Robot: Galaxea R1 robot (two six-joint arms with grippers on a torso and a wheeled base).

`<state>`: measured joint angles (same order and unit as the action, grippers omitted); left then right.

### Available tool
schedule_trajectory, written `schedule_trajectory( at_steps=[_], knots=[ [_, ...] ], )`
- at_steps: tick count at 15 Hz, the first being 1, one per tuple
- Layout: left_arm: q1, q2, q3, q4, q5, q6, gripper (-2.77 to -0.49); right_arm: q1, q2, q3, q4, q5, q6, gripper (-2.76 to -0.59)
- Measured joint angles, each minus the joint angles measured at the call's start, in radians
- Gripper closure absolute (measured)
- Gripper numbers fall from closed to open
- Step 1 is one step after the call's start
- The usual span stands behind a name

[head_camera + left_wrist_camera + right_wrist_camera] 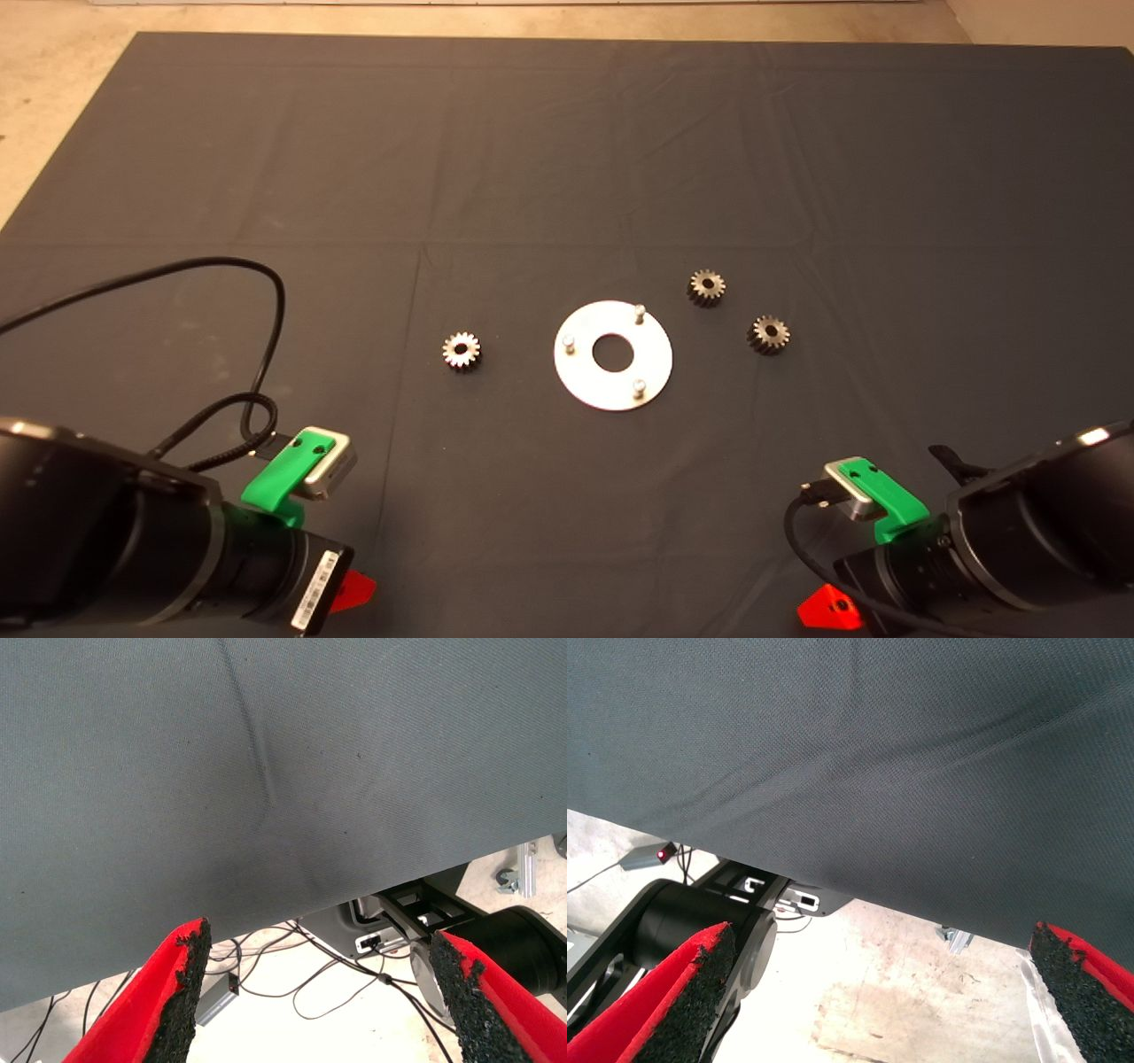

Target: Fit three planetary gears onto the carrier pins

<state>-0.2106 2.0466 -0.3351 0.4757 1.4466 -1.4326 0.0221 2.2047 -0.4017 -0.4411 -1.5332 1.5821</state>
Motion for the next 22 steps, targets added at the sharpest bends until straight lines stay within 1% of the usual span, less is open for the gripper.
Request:
schedule_trajectory(
  at_steps=[7,9,10,12,13,15,16,17,18,19,20,22],
  knots=[
    [0.000,0.004,0.000,0.000,0.000,0.001,-1.75,0.000,-0.009,0.000,0.000,0.000,-0.022,-2.50],
    [0.000,0.006,0.000,0.000,0.000,0.011,-1.75,0.000,-0.011,0.000,0.000,0.000,-0.023,-2.50],
    [0.000,0.006,0.000,0.001,0.000,0.040,-1.75,0.000,-0.011,0.000,0.000,0.000,-0.026,-2.50],
    [-0.005,0.006,-0.001,0.002,0.001,0.116,-1.75,0.000,-0.011,0.000,0.000,0.000,-0.026,-2.50],
    [-0.023,0.006,-0.004,0.002,0.000,0.141,-1.75,0.000,-0.011,0.000,0.000,0.000,-0.026,-2.50],
    [-0.078,0.006,-0.032,0.008,0.000,0.174,-1.75,0.000,-0.011,0.000,0.000,0.000,-0.029,-2.50],
    [-0.095,0.010,-0.052,0.011,0.000,0.198,-1.75,0.000,-0.011,0.000,0.000,0.000,-0.029,-2.50],
    [-0.107,0.018,-0.071,0.012,0.000,0.228,-1.75,0.000,-0.010,0.000,0.000,0.000,-0.031,-2.50],
    [-0.114,0.029,-0.091,0.012,0.000,0.260,-1.75,0.000,-0.010,0.000,0.000,0.000,-0.035,-2.50],
    [-0.116,0.042,-0.112,0.013,0.001,0.305,-1.75,0.000,-0.009,0.000,0.000,0.000,-0.038,-2.50],
    [-0.117,0.065,-0.139,0.013,0.000,0.344,-1.75,0.000,-0.008,0.000,0.000,0.000,-0.040,-2.50],
    [-0.118,0.126,-0.196,0.014,0.000,0.370,-1.75,0.000,-0.008,0.000,0.000,0.001,-0.044,-2.50]
  ],
)
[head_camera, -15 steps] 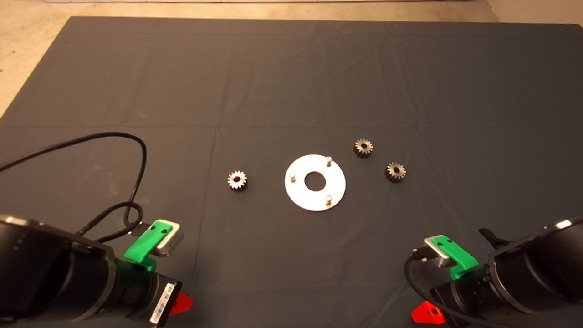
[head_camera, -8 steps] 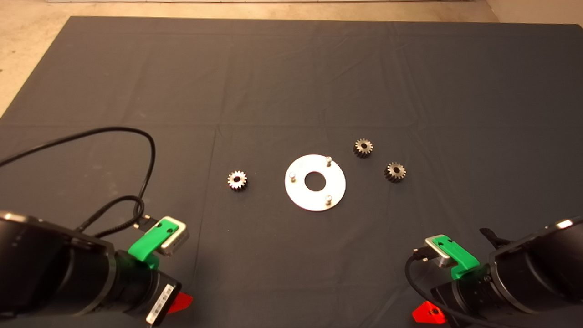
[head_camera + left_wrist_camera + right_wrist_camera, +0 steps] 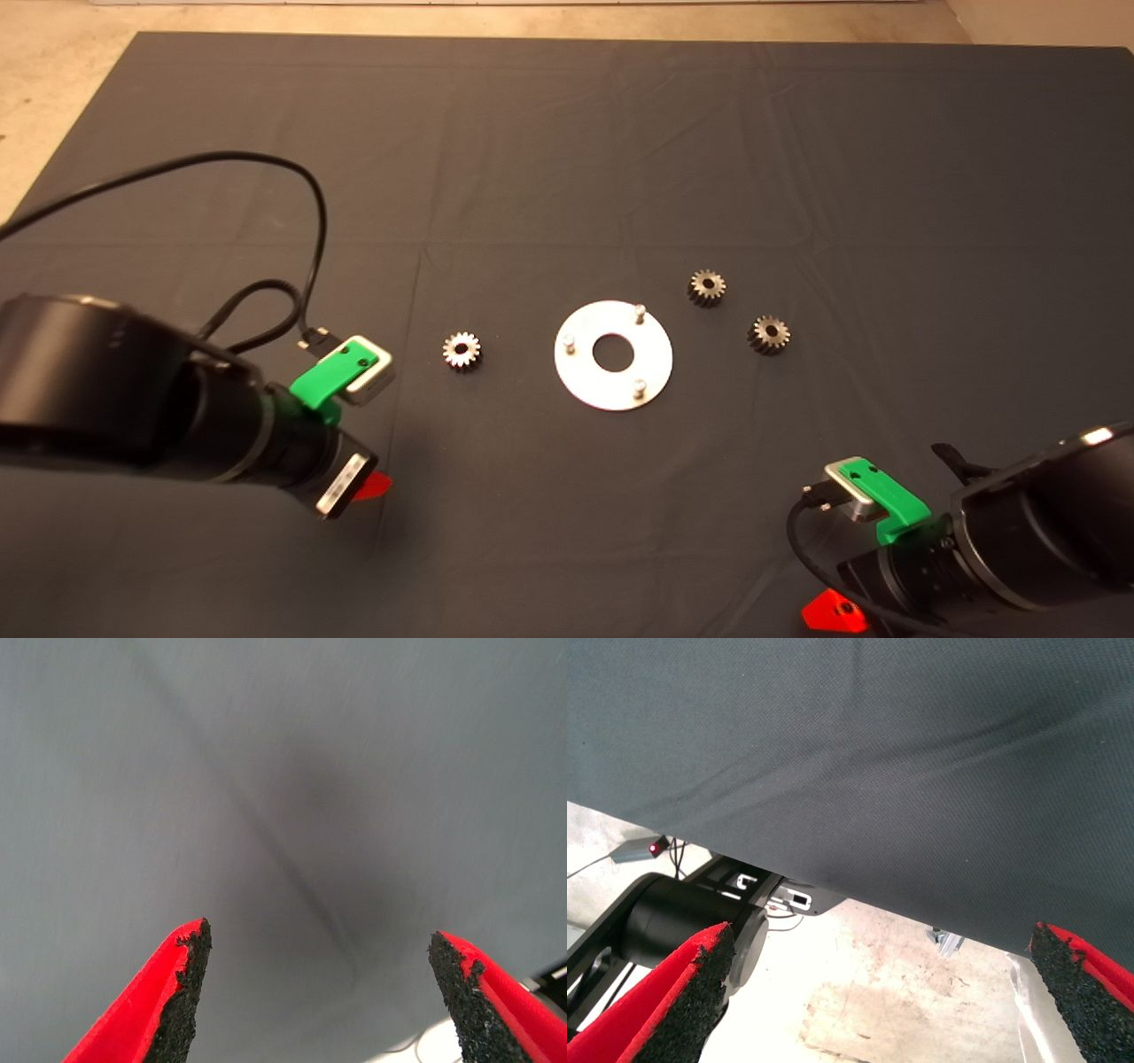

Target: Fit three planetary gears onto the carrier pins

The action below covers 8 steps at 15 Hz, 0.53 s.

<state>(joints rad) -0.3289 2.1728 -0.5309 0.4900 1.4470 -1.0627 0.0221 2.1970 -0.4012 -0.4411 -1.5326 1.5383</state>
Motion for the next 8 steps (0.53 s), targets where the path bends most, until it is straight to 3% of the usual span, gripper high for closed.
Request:
schedule_trajectory(
  at_steps=[3,4,6,8],
  knots=[
    [-0.002,0.100,-0.033,0.004,-0.001,0.006,-1.75,0.000,0.000,0.000,0.000,0.000,-0.001,-2.50],
    [-0.001,0.121,-0.040,0.021,-0.001,0.007,-1.75,0.000,0.000,0.000,0.000,0.000,-0.001,-2.50],
    [-0.002,0.142,-0.070,0.078,0.000,0.018,-1.75,0.000,0.000,0.000,0.000,-0.001,-0.004,-2.50],
    [-0.002,0.149,-0.114,0.090,0.001,0.072,-1.75,0.000,0.000,0.000,0.000,0.000,-0.012,-2.50]
  ],
)
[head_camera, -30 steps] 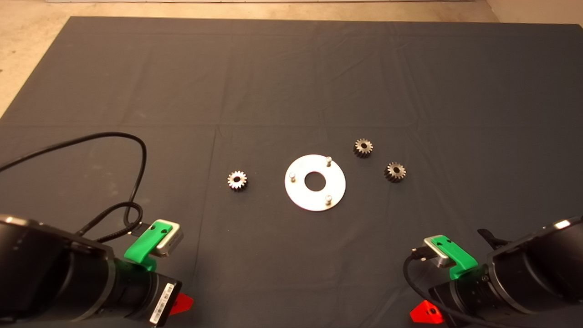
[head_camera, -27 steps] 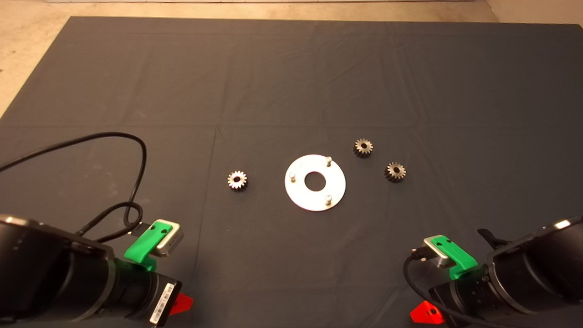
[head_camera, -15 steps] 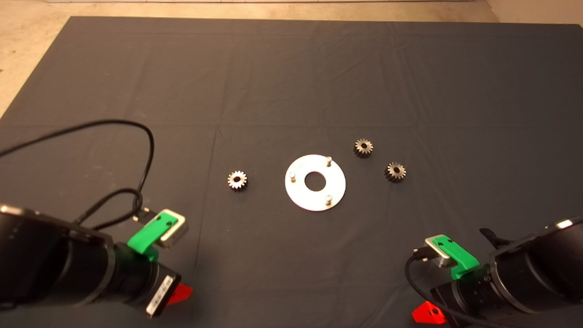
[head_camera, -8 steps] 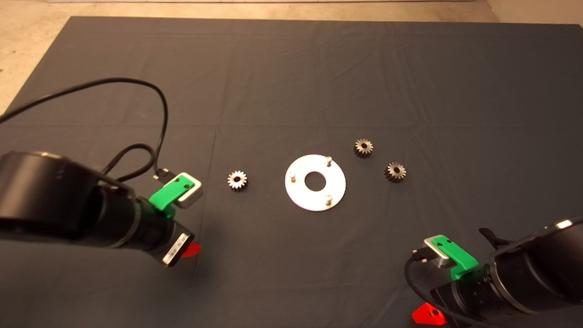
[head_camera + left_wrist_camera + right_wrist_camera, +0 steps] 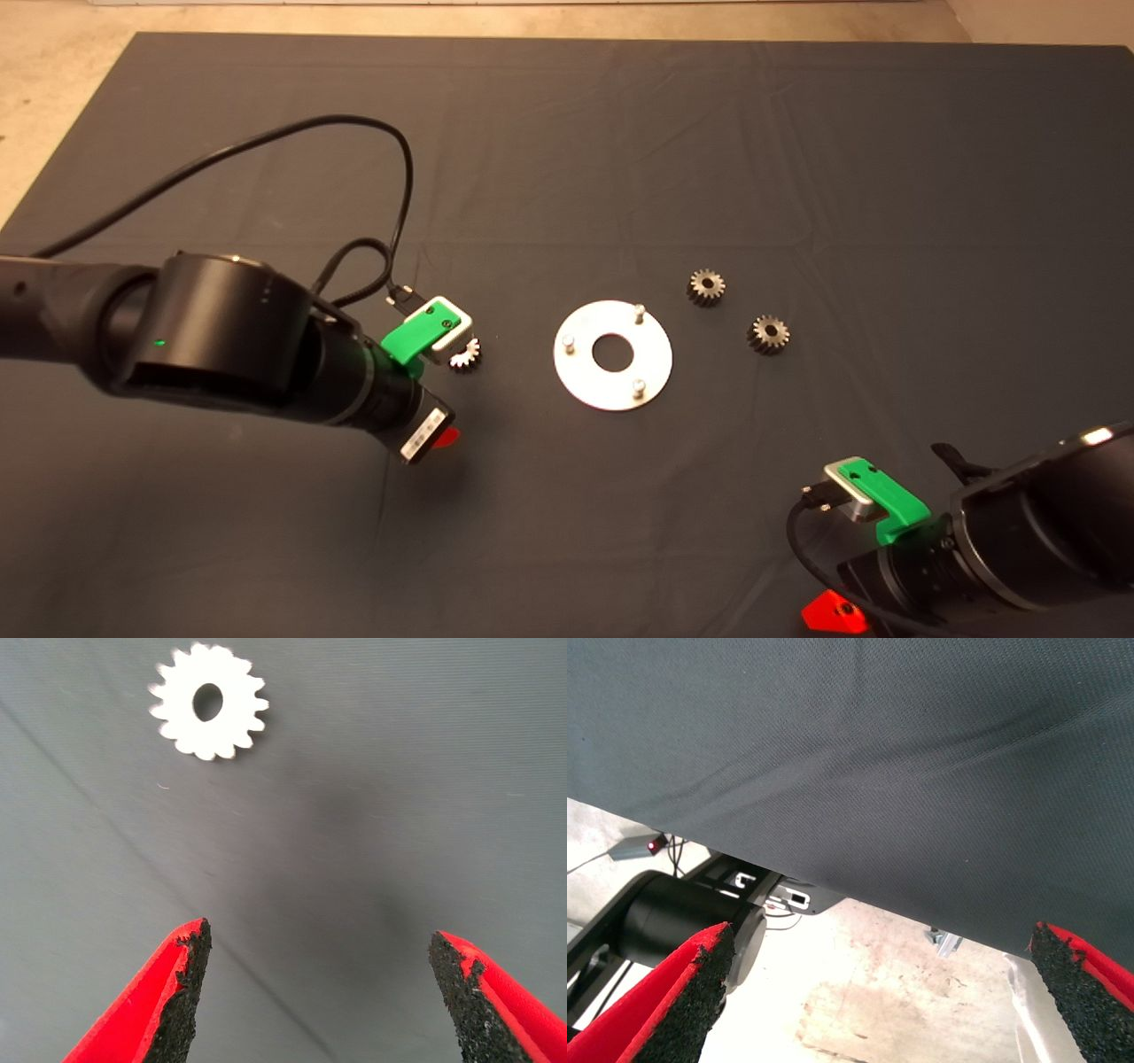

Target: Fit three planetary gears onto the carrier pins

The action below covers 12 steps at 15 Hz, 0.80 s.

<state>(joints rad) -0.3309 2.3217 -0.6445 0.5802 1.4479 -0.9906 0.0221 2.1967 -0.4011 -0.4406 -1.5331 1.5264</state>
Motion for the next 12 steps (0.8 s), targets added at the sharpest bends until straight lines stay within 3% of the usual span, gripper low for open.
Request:
schedule_trajectory(
  at_steps=[2,5,10,12],
  knots=[
    [0.000,0.001,-0.046,0.002,0.001,0.040,-1.75,0.000,-0.001,0.000,0.000,0.000,-0.008,-2.50],
    [0.000,0.005,-0.070,0.008,0.001,0.050,-1.75,0.000,0.000,0.000,0.000,0.000,-0.015,-2.50],
    [0.000,0.009,-0.145,0.041,-0.003,0.083,-1.75,0.000,-0.003,0.000,0.000,0.001,-0.032,-2.50],
    [0.000,0.016,-0.161,0.069,-0.016,0.083,-1.75,0.000,-0.006,0.000,0.000,0.000,-0.037,-2.50]
  ],
)
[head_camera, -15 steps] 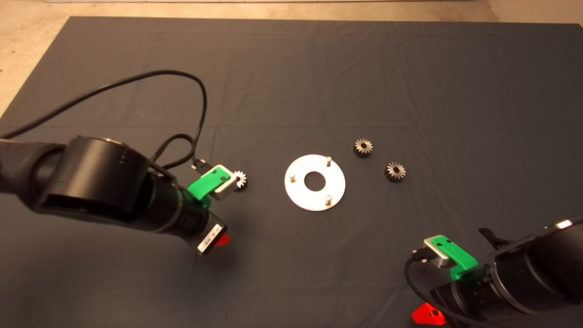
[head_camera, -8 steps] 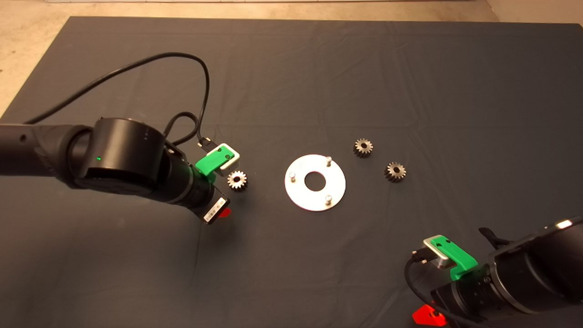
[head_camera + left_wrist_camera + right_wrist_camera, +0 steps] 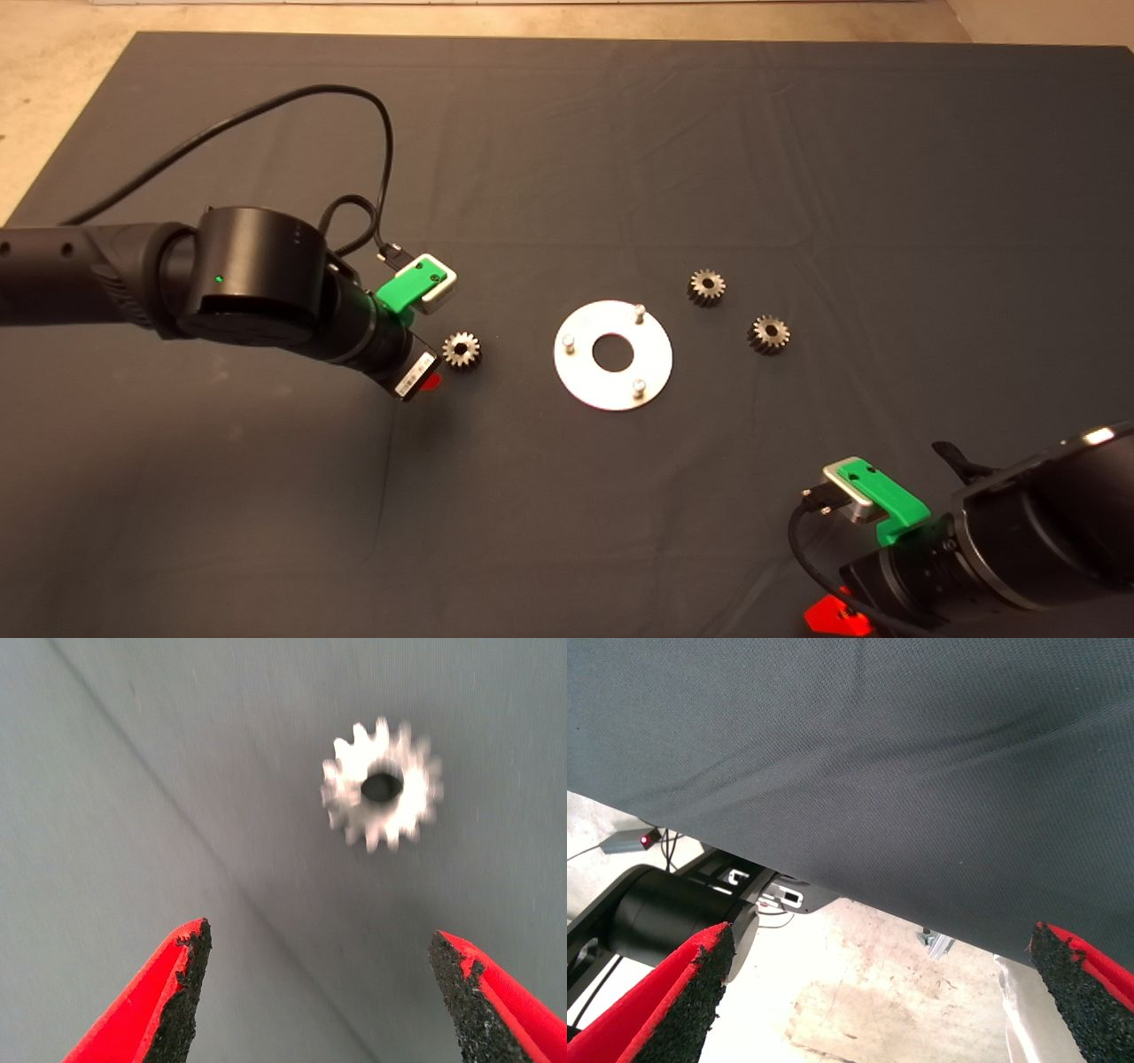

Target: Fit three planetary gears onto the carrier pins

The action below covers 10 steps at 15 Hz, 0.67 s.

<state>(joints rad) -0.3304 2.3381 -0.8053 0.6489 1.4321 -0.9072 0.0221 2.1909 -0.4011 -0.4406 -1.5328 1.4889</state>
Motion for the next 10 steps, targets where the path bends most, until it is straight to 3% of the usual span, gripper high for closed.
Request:
schedule_trajectory(
  at_steps=[4,9,10],
  knots=[
    [0.000,0.008,-0.009,0.011,-0.032,-0.001,-1.75,0.000,-0.006,0.000,0.000,0.000,-0.008,-2.50],
    [0.000,0.042,-0.009,0.017,-0.039,-0.030,-1.75,0.000,-0.017,0.000,0.000,0.000,-0.015,-2.50],
    [0.001,0.051,-0.009,0.036,-0.038,-0.037,-1.75,0.000,-0.020,0.000,0.000,-0.001,-0.016,-2.50]
  ],
)
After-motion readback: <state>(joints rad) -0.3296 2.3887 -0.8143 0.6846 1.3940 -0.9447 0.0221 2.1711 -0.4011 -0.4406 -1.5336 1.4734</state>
